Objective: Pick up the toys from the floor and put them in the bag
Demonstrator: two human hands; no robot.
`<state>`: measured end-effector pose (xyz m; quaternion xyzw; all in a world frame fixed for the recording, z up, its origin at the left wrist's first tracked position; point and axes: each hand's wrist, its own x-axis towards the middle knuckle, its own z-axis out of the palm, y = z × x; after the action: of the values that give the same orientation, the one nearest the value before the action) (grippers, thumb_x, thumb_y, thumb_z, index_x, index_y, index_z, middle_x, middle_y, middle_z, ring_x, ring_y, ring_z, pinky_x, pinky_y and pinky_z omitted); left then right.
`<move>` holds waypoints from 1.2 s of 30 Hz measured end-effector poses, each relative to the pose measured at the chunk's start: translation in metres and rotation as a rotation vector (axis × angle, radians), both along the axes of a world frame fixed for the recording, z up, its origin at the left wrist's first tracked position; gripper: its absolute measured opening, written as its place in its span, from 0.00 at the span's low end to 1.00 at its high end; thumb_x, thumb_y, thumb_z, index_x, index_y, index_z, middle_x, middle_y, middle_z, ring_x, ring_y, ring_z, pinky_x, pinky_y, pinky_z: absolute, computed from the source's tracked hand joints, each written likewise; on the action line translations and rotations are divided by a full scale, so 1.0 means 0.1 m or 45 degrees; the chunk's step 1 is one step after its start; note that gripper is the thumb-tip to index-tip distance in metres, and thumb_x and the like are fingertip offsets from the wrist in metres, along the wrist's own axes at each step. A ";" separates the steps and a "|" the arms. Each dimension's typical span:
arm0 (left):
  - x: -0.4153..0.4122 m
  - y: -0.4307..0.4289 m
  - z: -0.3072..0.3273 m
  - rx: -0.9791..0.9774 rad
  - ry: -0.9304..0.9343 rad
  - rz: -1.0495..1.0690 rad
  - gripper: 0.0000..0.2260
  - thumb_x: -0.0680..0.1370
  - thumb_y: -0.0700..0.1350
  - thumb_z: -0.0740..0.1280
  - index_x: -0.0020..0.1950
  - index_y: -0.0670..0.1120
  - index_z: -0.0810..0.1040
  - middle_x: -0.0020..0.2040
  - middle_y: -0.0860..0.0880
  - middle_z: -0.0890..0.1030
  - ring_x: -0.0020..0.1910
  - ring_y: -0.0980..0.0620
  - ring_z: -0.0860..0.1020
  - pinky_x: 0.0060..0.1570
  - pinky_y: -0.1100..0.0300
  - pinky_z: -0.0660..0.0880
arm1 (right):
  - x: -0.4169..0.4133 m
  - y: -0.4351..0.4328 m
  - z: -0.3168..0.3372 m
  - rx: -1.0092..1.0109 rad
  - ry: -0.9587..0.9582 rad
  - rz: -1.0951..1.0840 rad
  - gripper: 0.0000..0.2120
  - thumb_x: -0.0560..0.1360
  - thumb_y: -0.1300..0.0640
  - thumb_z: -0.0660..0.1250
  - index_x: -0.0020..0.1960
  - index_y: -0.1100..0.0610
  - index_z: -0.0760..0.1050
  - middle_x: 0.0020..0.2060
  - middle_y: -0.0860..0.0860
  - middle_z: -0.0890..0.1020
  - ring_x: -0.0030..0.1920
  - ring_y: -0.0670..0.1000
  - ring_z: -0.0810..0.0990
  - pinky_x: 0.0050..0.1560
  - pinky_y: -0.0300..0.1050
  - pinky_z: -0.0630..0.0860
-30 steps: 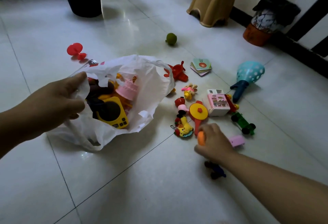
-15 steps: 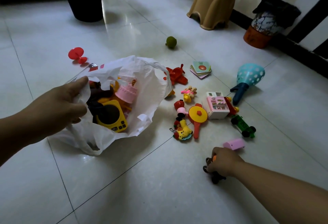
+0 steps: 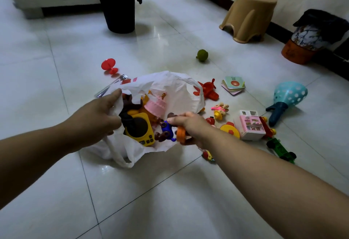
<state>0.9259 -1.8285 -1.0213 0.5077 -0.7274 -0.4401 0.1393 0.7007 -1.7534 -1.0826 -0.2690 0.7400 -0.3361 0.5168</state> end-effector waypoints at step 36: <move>0.03 -0.08 -0.09 -0.001 0.067 0.118 0.37 0.69 0.39 0.65 0.76 0.56 0.57 0.64 0.45 0.74 0.43 0.41 0.79 0.50 0.42 0.78 | -0.63 0.53 -1.34 0.427 1.138 0.593 0.26 0.76 0.47 0.62 0.73 0.47 0.62 0.77 0.54 0.52 0.70 0.61 0.63 0.68 0.51 0.64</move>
<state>0.9286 -1.8369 -1.0299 0.5288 -0.6995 -0.4462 0.1789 0.6373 -1.7002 -1.2169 -0.4568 0.8524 0.0579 0.2478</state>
